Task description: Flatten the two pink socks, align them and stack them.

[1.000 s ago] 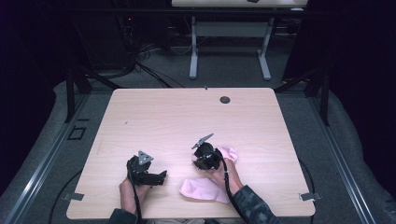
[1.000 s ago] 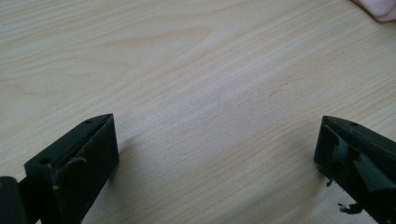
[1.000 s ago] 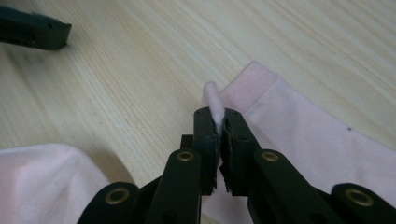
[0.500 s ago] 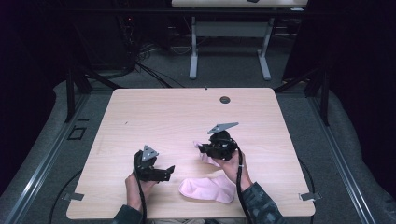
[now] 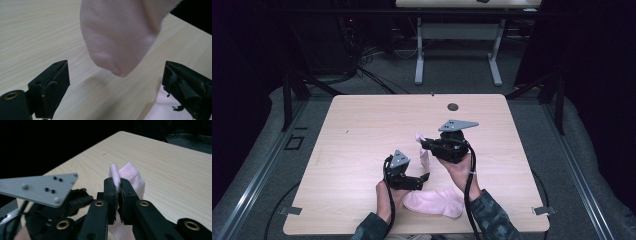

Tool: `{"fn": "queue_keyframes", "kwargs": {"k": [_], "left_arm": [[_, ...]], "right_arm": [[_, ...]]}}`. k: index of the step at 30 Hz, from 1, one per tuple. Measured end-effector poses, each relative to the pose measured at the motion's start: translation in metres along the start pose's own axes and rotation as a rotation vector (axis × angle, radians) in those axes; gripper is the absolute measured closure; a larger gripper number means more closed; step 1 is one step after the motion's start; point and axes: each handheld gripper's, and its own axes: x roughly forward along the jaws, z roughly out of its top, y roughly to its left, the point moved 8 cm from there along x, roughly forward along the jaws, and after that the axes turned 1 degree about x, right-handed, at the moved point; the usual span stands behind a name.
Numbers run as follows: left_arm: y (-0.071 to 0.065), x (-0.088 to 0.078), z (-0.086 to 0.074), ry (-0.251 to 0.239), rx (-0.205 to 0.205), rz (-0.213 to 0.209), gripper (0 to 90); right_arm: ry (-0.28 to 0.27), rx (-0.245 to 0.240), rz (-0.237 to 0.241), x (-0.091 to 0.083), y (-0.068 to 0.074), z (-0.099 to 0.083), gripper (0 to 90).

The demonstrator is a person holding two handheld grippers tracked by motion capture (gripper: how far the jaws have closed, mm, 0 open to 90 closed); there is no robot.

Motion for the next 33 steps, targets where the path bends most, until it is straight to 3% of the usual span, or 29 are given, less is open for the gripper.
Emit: {"fn": "queue_keyframes", "kwargs": {"k": [6, 13, 20, 25, 27, 28, 29, 30, 31, 32, 33], "left_arm": [[0.002, 0.004, 0.008, -0.044, -0.038, 0.018, 29.5], [0.006, 0.004, 0.011, -0.076, -0.045, 0.031, 67.2], [0.018, -0.003, 0.014, -0.088, -0.024, 0.06, 88.3], [0.03, -0.012, 0.015, -0.057, 0.021, 0.116, 88.9], [0.038, -0.026, 0.016, -0.01, 0.071, 0.173, 88.9], [0.039, -0.031, 0.016, 0.021, 0.097, 0.184, 88.9], [0.039, -0.031, 0.016, 0.021, 0.097, 0.184, 88.9], [0.042, -0.036, 0.011, 0.091, 0.145, 0.214, 88.9], [0.042, -0.036, 0.011, 0.091, 0.145, 0.214, 88.9], [0.042, -0.038, 0.003, 0.17, 0.171, 0.204, 88.8], [0.042, -0.038, 0.003, 0.17, 0.171, 0.204, 88.8]], "right_arm": [[-0.03, -0.005, 0.03, -0.001, 0.01, 0.009, 85.1], [-0.039, -0.007, 0.038, 0.001, 0.015, 0.013, 85.1], [-0.037, 0.009, 0.039, 0.0, 0.008, 0.009, 85.0], [-0.027, 0.026, 0.031, -0.001, -0.001, 0.003, 85.0], [-0.011, 0.049, 0.028, 0.003, -0.01, -0.003, 85.0], [-0.003, 0.054, 0.025, 0.005, -0.013, -0.006, 84.9], [-0.003, 0.054, 0.025, 0.005, -0.013, -0.006, 84.9], [0.016, 0.065, 0.009, 0.012, -0.021, -0.013, 84.9], [0.016, 0.065, 0.009, 0.012, -0.021, -0.013, 84.9], [0.057, 0.089, -0.007, 0.02, -0.03, -0.026, 84.7], [0.057, 0.089, -0.007, 0.02, -0.03, -0.026, 84.7]]}}
